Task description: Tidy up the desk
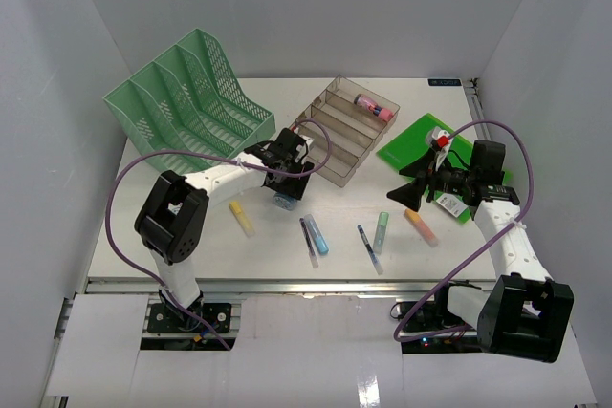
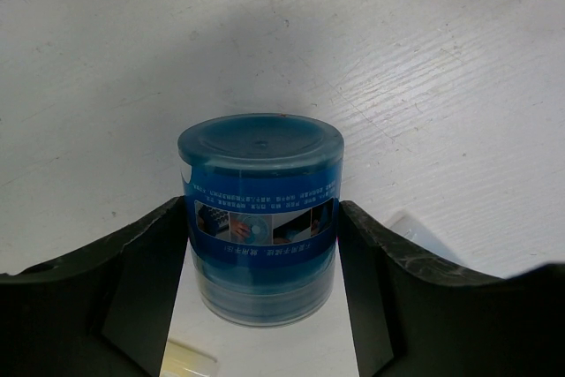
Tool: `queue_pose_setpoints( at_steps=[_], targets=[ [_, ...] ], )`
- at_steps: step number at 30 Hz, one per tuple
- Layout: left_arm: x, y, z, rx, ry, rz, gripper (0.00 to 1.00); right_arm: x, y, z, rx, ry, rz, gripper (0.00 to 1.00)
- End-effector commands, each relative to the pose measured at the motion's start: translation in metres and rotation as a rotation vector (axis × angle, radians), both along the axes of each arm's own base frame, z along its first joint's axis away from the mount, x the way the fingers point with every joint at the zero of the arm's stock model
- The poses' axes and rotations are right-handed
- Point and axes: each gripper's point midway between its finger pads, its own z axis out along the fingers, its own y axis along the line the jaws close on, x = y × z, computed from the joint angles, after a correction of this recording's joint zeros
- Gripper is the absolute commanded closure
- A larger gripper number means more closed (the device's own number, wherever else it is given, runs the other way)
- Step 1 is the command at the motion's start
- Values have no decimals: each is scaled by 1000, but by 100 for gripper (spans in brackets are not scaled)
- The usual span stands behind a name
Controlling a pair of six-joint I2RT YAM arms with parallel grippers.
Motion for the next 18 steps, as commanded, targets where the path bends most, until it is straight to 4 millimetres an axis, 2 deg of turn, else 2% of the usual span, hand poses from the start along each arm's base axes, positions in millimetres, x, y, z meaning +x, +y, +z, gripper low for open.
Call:
queue_pose_setpoints(
  at_steps=[1,8,13,15,18],
  targets=[
    [-3,-2,-6,13,27,-10,27,-2,2,9,24,-24,20,6],
    [0,-6,-1,8,19,-11,18,-2,1,11,28,-27,20,6],
    [2,-9,3,4,23,-20,17,-3,1,11,29,-27,21,6],
    [2,-9,2,3,29,-21,20,-3,1,11,31,-26,22,6],
    [3,-11,2,-2,30,-20,35,-3,1,12,31,-26,22,6]
  ],
)
